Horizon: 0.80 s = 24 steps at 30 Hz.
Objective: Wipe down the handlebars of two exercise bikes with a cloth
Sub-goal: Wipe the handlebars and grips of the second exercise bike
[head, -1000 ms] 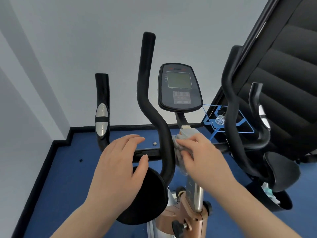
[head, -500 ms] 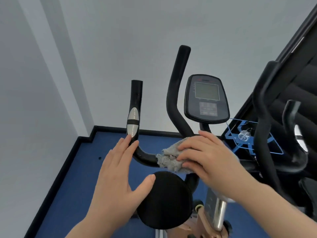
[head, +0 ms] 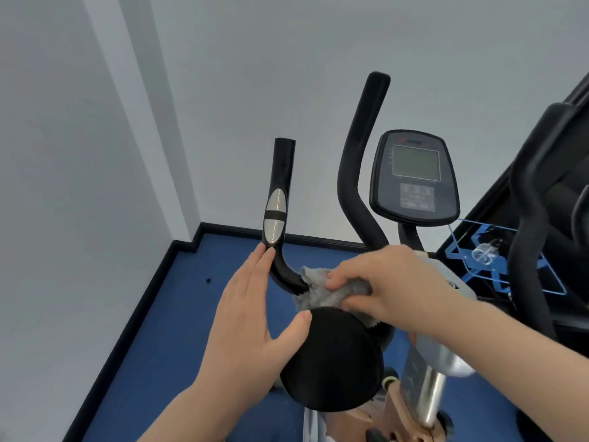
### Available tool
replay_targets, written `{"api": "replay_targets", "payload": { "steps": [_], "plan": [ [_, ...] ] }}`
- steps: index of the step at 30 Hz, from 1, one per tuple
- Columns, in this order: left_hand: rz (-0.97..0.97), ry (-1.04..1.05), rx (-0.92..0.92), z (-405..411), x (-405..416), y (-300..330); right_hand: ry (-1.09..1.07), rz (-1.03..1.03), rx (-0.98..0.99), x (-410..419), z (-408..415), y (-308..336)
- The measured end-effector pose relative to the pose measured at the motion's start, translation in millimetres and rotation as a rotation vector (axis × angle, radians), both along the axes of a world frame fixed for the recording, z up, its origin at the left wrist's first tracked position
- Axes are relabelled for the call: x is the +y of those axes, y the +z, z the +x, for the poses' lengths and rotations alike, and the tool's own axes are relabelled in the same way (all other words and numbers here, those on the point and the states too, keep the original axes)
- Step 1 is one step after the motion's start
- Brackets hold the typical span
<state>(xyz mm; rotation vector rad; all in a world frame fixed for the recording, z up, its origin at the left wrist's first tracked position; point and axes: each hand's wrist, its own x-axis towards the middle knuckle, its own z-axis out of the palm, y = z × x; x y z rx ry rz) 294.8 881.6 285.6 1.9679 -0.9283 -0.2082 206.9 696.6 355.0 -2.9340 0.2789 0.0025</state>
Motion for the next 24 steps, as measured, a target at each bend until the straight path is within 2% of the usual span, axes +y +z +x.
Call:
{"api": "replay_targets", "payload": {
  "steps": [3,6,8,12,16,19,24],
  "plan": [
    [-0.020,0.008,0.040,-1.7,0.8,-0.4,-0.077,0.026,-0.034,8.4,-4.9,-3.1],
    [-0.054,0.009,0.068,-0.5,-0.4,0.3,-0.160,0.205,-0.151,23.9,24.6,-5.8],
    [-0.072,-0.004,0.077,1.0,-2.1,2.2,-0.196,0.290,-0.152,31.7,41.6,-6.1],
    [-0.089,-0.046,0.054,12.0,1.9,2.9,-0.269,0.215,-0.100,32.1,29.0,-8.2],
    [-0.102,-0.064,0.001,37.8,5.3,1.9,-0.412,0.192,-0.193,46.1,30.0,-11.2],
    [-0.116,-0.088,0.023,57.7,1.8,1.0,-0.471,0.234,-0.257,60.9,58.6,-11.8],
    [-0.090,-0.225,-0.022,95.8,-4.1,1.4,-0.588,0.264,-0.239,76.0,59.2,-11.6]
  ]
}}
